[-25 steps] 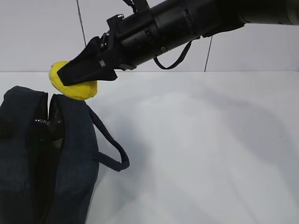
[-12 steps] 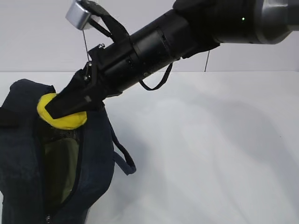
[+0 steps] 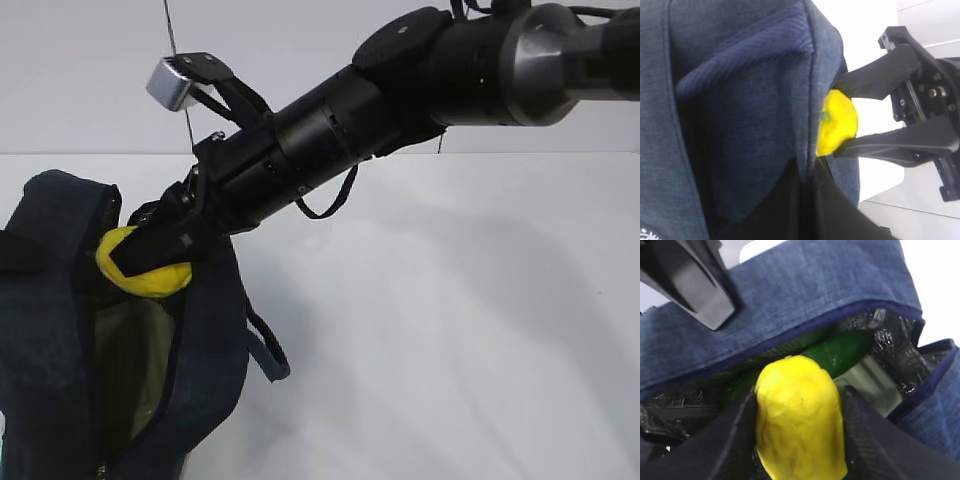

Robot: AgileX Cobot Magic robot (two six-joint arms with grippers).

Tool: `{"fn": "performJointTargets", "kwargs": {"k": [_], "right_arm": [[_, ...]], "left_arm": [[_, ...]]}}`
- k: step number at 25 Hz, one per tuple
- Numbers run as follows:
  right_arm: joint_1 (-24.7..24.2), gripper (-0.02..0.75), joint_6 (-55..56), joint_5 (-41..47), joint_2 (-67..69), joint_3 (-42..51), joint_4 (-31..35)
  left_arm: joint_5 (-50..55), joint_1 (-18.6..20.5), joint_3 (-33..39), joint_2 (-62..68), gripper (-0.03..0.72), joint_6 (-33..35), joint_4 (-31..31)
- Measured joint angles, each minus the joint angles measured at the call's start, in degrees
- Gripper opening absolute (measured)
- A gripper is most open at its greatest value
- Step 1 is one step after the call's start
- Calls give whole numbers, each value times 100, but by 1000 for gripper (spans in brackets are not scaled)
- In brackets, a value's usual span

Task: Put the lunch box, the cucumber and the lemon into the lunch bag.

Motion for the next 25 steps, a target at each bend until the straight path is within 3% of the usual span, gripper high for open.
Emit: {"fn": "performJointTargets", "kwargs": {"k": [11,18,25], "right_arm": [[218,378,-259,-263,49,0,-18],[226,459,-278,-263,49,0,-252],[226,473,-278,-150,49,-69,-277]], "left_arm": [[0,0,0,0,-6,9,-31],[0,0,0,0,-6,20,-43],[0,0,0,0,-6,57,-43]]}}
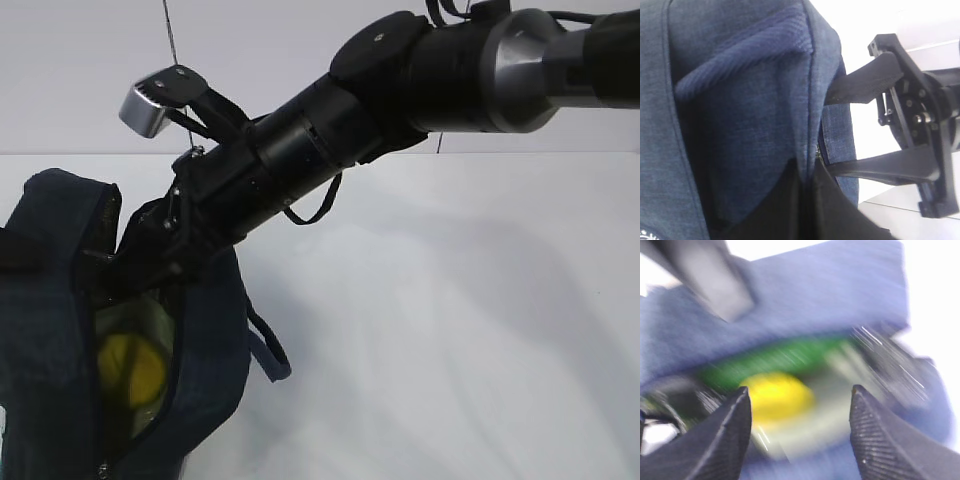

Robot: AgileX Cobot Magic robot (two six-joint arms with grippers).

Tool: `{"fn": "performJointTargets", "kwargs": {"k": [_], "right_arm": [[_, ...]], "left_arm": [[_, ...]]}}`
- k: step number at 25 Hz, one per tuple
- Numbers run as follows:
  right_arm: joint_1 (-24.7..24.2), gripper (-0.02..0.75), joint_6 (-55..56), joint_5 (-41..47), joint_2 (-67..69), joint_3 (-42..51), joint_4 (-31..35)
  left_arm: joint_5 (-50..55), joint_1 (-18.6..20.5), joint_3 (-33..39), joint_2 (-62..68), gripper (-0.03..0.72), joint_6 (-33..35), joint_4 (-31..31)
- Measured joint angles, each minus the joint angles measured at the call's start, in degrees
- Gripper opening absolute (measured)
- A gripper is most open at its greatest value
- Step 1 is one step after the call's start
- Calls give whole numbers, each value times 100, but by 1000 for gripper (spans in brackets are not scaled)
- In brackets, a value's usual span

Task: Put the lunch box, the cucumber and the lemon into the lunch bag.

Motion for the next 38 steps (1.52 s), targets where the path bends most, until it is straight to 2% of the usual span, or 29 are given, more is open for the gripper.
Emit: {"fn": "performJointTargets", "kwargs": {"k": [2,5,10,14,16,19,22,28,36,38], "right_arm": [[0,473,0,146,0,-134,-93],[0,473,458,199,-78,-446,-733],[4,473,2792,151,-388,-869,-2486],[-115,473,4324,200,-478,-892,-3373],[-265,473,4929,355,-478,-897,-3532],[-552,473,5350,712,-478,-897,-3447],[-780,473,5402,1123,-478,-777,-2952],[-793,474,4979,1436,-478,-311,-1763],[-793,474,4739,1401,-478,278,-1298],[-793,474,4471,1331,-478,547,-897]], "left_arm": [[-10,0,0,0,-6,56,0],[-18,0,0,0,-6,78,0],[-63,0,0,0,-6,91,0],[-76,0,0,0,-6,104,0],[-76,0,0,0,-6,118,0],[-80,0,0,0,-6,122,0],[-80,0,0,0,-6,146,0],[-80,0,0,0,-6,159,97],[-80,0,0,0,-6,221,122],[-80,0,0,0,-6,230,122]]}}
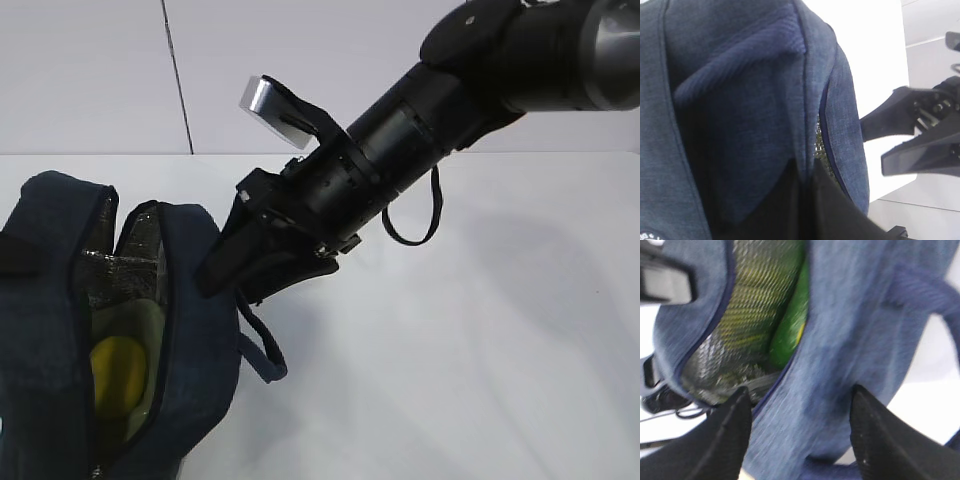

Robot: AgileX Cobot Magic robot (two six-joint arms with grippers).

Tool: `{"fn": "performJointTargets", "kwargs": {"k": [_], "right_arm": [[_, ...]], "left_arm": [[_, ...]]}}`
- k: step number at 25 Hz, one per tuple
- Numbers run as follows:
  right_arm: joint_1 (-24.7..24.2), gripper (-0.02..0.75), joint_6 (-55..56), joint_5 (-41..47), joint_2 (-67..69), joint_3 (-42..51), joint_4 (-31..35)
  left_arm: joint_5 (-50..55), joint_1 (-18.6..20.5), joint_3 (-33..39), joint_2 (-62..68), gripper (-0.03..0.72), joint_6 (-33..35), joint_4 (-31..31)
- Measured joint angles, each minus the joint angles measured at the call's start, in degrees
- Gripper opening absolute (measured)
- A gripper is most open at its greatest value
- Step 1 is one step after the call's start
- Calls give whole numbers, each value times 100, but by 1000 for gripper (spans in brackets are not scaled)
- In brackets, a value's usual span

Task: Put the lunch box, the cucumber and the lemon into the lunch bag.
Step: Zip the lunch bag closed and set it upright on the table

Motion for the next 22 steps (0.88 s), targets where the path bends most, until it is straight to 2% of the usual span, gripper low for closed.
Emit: {"fn": "performJointTargets", "kwargs": {"k": [3,6,14,22], "right_arm": [[0,474,-467,-209,0,344,789],[0,474,-696,-464,0,516,1087],[0,472,-790,-1040,-2,579,1198],[0,430,-799,-1119,-2,592,988]], "left_arm": [[0,0,0,0,-6,13,10],[13,0,0,0,-6,13,22],[34,0,0,0,-6,13,35],[69,0,0,0,-6,15,45]]}}
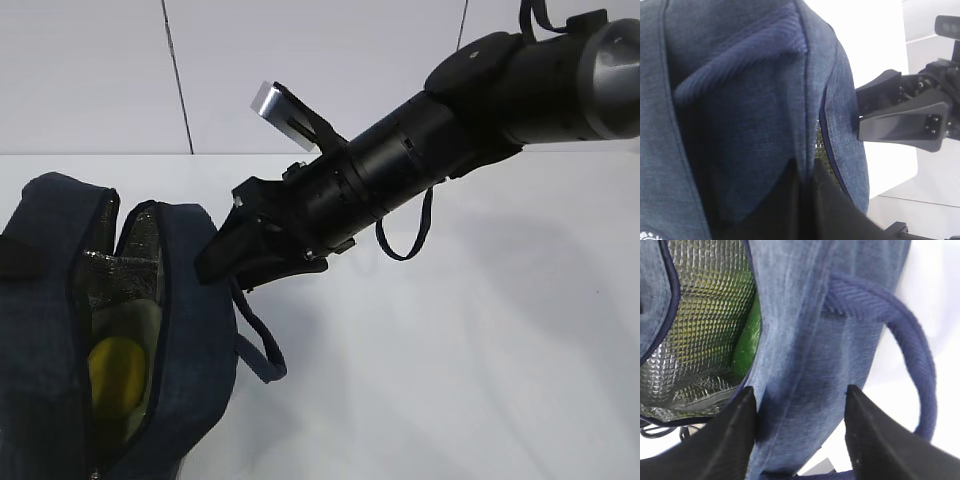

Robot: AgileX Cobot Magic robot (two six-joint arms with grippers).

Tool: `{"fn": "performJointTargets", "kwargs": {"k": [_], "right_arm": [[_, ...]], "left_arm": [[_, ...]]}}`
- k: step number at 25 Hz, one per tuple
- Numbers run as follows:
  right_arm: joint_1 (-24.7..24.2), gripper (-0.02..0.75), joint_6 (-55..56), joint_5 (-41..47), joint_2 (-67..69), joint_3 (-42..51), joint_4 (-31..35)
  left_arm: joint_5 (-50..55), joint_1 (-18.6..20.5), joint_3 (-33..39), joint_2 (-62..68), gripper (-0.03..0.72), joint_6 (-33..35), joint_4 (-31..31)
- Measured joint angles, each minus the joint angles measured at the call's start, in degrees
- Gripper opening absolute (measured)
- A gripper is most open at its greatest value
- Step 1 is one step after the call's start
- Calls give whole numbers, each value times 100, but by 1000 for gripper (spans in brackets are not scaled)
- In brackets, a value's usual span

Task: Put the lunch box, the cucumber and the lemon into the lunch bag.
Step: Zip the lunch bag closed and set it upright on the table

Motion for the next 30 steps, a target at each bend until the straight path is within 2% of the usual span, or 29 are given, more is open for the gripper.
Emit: {"fn": "performJointTargets", "kwargs": {"k": [12,15,20,22,30], "right_arm": [[205,418,19,21,-9,197,-21],[219,342,19,33,-9,197,-21],[219,47,-76,53,-9,201,-32],[219,15,-182,53,-9,210,-32],[228,10,-444,29,-9,223,162]], "left_arm": [[0,0,0,0,-6,0,0],[0,0,0,0,-6,0,0],[23,0,0,0,-6,0,0],[47,0,0,0,-6,0,0],[84,0,0,0,-6,311,-60]]}}
